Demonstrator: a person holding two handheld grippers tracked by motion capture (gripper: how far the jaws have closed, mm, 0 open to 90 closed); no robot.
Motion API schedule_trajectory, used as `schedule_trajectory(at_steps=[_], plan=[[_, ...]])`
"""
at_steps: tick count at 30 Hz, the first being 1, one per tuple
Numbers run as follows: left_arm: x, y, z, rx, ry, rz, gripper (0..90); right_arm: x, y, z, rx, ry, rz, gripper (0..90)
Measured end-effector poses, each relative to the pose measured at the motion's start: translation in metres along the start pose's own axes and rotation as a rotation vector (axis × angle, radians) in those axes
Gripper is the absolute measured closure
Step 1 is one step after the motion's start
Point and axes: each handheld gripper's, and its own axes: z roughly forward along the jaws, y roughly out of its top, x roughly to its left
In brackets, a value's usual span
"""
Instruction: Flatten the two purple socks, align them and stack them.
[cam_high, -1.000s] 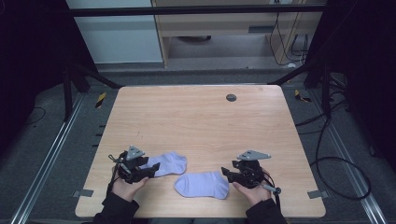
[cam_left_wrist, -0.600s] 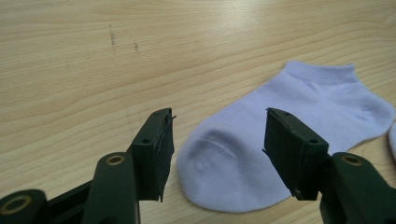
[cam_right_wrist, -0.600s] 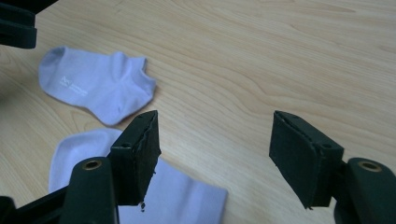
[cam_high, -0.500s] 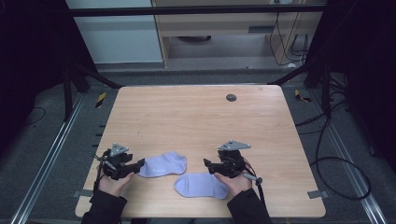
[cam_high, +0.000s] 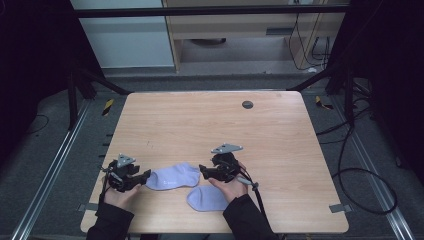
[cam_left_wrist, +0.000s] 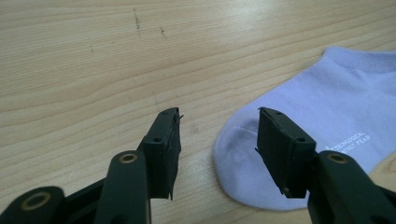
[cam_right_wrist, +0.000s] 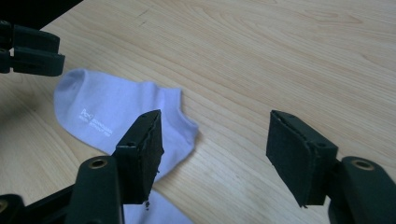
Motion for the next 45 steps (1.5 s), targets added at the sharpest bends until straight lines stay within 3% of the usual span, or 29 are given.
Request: schedule_trajectory(at_steps=[8, 20, 30, 37, 45], plan=[[0.000, -0.002, 0.005, 0.023, 0.008, 0.014, 53.8, 0.013, 0.007, 0.027, 0.045, -0.002, -0.013, 46.1], [-0.002, -0.005, 0.013, 0.082, -0.006, 0.022, 64.4, 0.019, -0.003, 0.059, 0.137, -0.031, -0.052, 56.9], [-0.004, -0.006, 0.017, 0.112, -0.012, 0.023, 77.0, 0.023, -0.007, 0.066, 0.161, -0.033, -0.069, 68.6], [-0.007, -0.004, 0.017, 0.123, -0.020, 0.031, 86.0, 0.027, -0.008, 0.064, 0.161, -0.046, -0.075, 85.6], [-0.008, 0.001, 0.003, 0.063, -0.062, 0.005, 87.0, 0.028, -0.001, 0.051, 0.092, -0.001, -0.058, 86.6]])
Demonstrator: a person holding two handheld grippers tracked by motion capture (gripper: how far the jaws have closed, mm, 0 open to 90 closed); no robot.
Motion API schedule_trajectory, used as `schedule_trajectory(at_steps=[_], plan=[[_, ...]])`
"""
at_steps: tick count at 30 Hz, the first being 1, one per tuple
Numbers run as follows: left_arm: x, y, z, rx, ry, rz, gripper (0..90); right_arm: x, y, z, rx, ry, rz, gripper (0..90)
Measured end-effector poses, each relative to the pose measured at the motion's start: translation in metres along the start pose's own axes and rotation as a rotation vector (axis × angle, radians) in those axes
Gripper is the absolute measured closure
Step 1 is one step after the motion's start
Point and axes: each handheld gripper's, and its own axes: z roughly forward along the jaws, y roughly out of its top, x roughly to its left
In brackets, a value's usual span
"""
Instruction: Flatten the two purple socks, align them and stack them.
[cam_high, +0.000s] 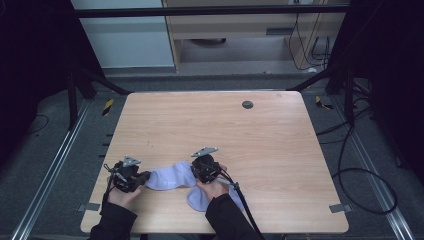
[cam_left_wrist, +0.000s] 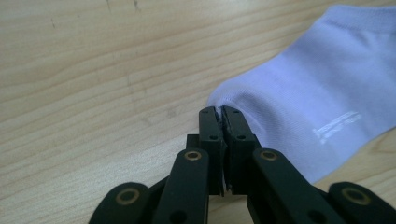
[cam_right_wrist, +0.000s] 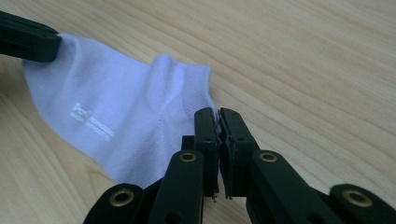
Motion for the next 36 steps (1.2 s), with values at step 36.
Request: schedule_trajectory(at_steps=[36], plan=[[-0.096, 0.032, -0.022, -0.074, -0.177, 0.140, 87.1, -0.044, -0.034, -0.126, -0.060, 0.004, 0.012, 86.9]])
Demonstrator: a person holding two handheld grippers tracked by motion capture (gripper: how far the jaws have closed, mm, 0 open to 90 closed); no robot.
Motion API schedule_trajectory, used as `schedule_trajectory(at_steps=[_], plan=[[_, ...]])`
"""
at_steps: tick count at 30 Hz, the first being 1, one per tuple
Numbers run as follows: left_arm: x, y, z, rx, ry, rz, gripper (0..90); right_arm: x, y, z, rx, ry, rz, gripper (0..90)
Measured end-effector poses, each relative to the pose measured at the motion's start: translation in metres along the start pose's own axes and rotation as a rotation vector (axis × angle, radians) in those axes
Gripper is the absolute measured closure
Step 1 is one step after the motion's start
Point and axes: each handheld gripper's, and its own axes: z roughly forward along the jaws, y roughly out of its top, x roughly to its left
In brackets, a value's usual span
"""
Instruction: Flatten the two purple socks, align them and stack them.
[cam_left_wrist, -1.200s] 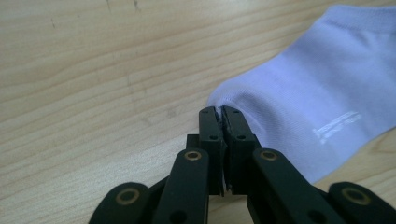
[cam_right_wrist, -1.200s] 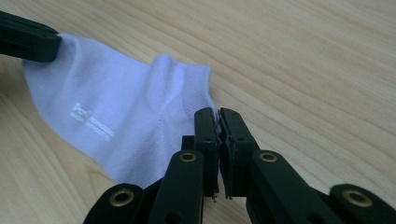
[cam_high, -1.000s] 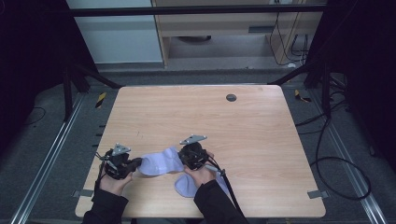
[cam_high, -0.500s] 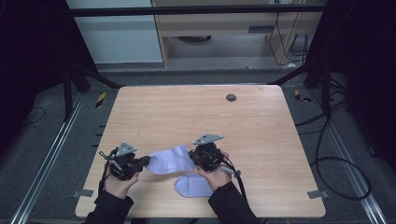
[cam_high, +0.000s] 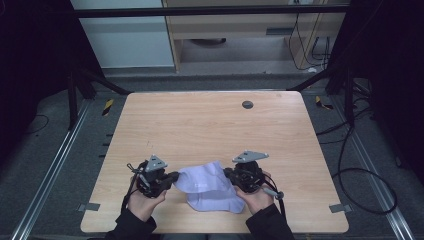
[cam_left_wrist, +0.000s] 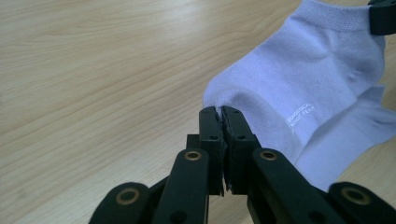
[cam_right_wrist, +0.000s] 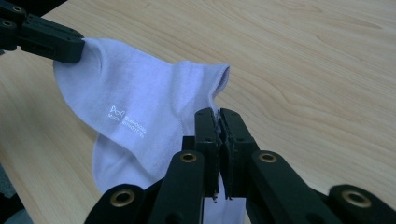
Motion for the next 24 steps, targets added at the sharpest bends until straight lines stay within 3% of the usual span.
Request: schedule_trajectory(at_steps=[11, 24], plan=[[-0.020, -0.004, 0.018, 0.059, -0.037, 0.033, 87.0, -0.011, -0.023, -0.020, 0.013, -0.008, 0.026, 86.9], [-0.028, -0.014, 0.031, 0.113, -0.057, 0.059, 87.1, -0.011, -0.043, -0.018, 0.061, -0.003, 0.032, 86.9]])
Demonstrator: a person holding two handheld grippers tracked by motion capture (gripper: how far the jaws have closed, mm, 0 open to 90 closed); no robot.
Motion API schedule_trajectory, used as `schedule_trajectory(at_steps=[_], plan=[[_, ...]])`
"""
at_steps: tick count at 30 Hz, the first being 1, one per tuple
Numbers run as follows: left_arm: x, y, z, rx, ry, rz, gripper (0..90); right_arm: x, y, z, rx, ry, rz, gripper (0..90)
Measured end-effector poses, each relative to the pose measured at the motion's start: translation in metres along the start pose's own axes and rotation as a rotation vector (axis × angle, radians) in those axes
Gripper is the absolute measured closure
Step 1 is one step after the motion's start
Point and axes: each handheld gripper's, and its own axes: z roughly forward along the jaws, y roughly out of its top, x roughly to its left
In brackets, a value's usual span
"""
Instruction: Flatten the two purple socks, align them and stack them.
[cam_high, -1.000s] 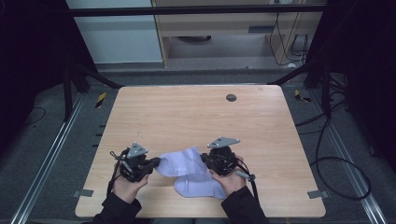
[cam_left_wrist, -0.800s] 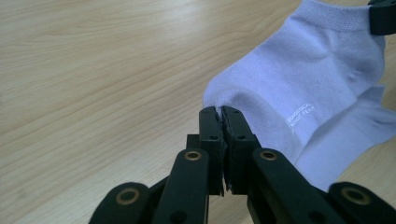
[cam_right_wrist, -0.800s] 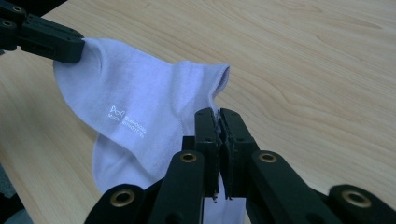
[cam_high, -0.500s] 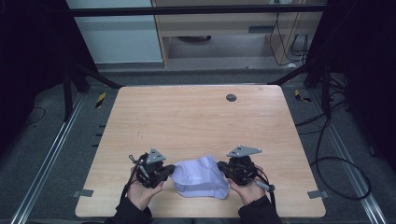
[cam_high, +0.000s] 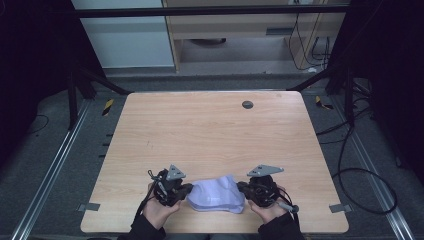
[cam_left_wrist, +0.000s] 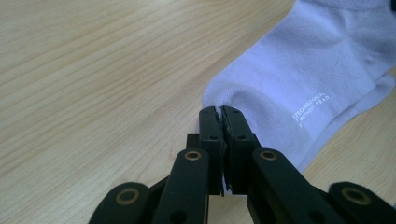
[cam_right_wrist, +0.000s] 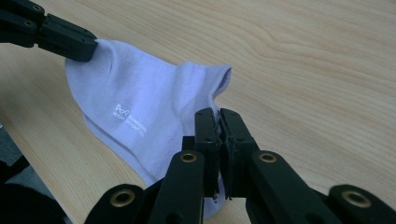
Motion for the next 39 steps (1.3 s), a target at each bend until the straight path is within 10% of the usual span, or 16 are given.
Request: schedule_trajectory(at_steps=[39], plan=[[0.000, -0.015, 0.020, 0.086, 0.001, 0.013, 85.0, -0.007, -0.024, 0.019, 0.157, -0.001, 0.033, 85.9]])
